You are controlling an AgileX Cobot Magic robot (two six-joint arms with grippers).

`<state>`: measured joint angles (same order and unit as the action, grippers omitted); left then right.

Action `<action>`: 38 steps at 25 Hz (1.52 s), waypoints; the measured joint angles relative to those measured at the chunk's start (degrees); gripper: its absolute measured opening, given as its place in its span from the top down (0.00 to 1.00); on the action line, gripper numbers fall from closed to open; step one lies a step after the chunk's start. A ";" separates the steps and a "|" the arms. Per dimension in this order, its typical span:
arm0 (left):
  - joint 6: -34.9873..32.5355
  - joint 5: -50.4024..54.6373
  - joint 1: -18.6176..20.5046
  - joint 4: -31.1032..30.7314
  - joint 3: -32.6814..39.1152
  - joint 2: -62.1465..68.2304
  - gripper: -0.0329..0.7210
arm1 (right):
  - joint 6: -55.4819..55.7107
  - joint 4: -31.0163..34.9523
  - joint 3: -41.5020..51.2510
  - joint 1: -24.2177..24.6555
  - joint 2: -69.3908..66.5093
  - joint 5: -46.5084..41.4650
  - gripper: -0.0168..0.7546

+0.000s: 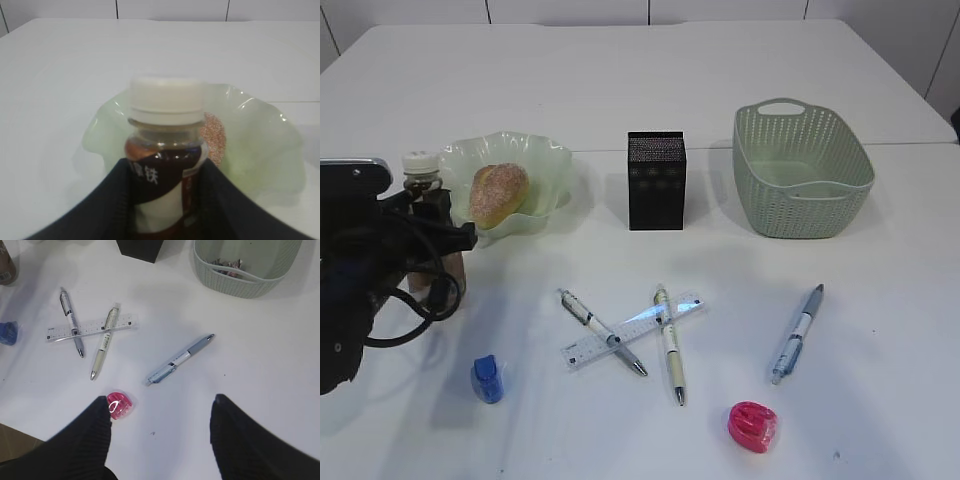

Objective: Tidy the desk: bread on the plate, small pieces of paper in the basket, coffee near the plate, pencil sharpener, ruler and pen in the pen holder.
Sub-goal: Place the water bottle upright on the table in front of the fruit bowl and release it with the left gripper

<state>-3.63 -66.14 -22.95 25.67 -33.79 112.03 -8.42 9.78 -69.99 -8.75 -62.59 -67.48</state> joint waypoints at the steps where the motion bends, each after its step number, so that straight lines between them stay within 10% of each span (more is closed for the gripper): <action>1: 0.14 0.00 0.54 -0.40 0.00 0.00 0.60 | 0.00 0.00 0.00 0.00 0.00 0.00 0.34; 38: 0.37 2.31 0.98 -3.48 0.00 -2.63 0.60 | 0.00 0.16 0.00 0.00 0.00 0.35 0.34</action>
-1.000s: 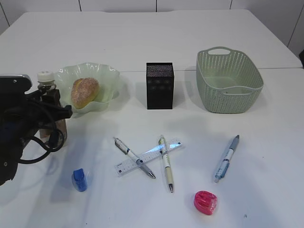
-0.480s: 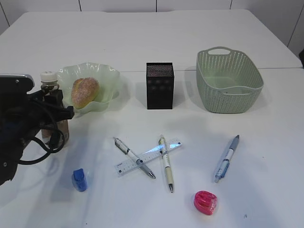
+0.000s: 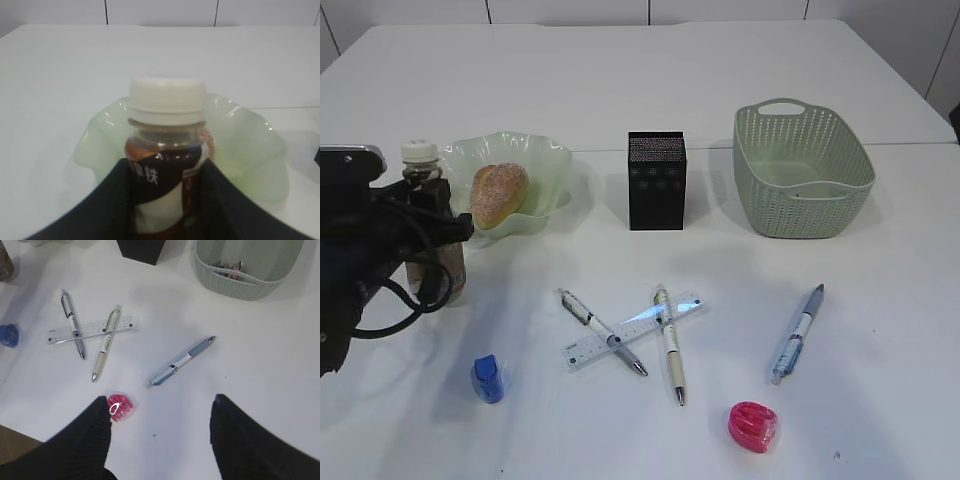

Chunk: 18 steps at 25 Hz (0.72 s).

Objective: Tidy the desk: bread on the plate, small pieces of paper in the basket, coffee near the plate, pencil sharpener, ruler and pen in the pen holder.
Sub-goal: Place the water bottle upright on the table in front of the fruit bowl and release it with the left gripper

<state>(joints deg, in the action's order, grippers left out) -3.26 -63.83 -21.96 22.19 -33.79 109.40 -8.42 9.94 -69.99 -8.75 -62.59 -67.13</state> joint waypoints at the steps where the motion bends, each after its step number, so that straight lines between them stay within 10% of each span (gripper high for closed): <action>1: 0.00 0.00 0.00 0.00 0.00 -0.15 0.60 | 0.00 0.00 0.00 0.00 0.00 0.00 0.34; 18: 0.00 0.00 0.00 0.00 0.00 -0.15 0.60 | 0.00 0.22 0.00 0.00 0.00 0.00 0.34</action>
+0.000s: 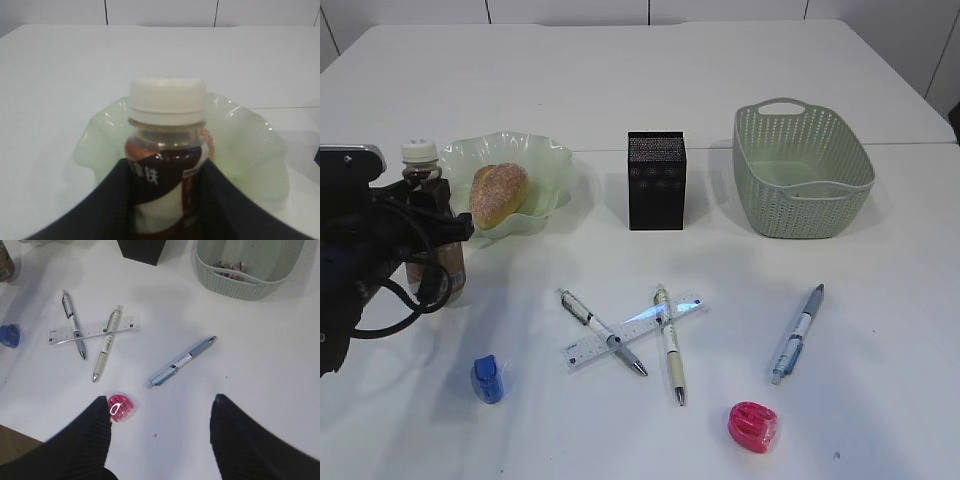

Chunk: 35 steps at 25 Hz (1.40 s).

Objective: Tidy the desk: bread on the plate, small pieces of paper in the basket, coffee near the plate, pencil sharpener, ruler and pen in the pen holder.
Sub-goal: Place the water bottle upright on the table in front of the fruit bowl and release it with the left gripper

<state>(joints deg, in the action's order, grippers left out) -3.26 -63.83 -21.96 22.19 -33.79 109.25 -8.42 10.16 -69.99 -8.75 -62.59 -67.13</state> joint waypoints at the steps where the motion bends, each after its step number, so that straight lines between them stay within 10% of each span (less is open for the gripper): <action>1: 0.00 0.00 0.00 0.00 0.00 0.00 0.60 | 0.00 0.00 0.00 0.00 0.00 0.00 0.34; 35: 0.00 -0.69 0.00 -0.35 -0.45 1.17 0.44 | -0.10 0.02 0.00 0.00 0.00 0.05 0.34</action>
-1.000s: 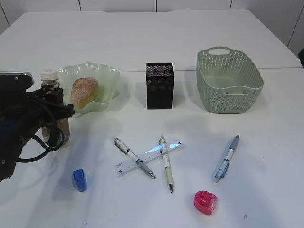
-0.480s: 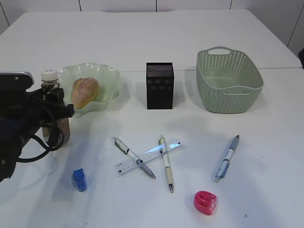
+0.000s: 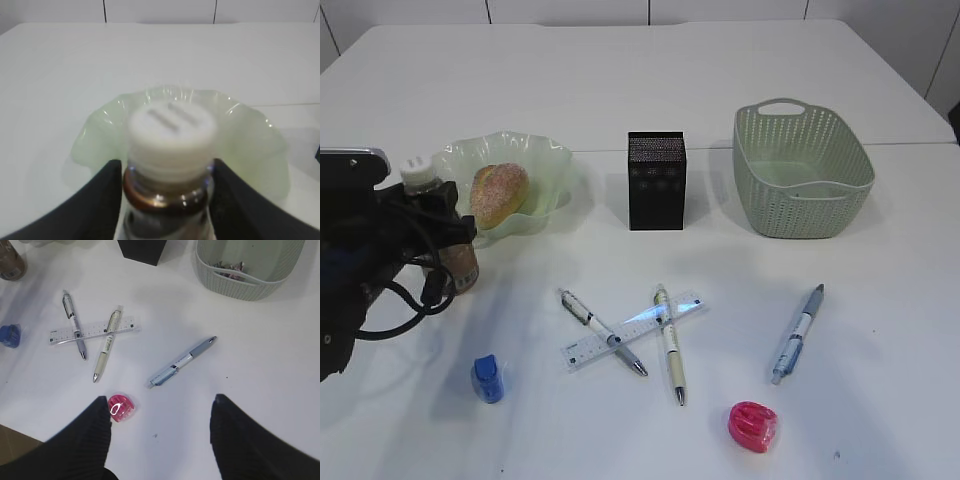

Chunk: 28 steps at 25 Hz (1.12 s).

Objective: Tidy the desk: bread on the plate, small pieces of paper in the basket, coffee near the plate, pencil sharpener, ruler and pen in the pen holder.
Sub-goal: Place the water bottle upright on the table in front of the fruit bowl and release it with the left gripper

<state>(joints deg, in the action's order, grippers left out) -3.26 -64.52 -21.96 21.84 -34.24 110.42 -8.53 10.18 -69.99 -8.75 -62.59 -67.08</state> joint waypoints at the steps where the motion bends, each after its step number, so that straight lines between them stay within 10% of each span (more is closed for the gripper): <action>1: 0.00 -0.44 0.00 -0.18 -0.11 0.00 0.43 | 0.00 0.00 0.00 0.00 0.00 0.00 0.34; 28: -2.62 6.35 0.00 -3.71 -0.23 -21.17 0.27 | 0.00 0.50 0.00 0.00 0.00 0.08 0.34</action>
<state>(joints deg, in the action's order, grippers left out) -5.88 -58.17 -21.96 18.13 -34.48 89.24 -8.53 10.69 -69.99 -8.75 -62.59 -67.00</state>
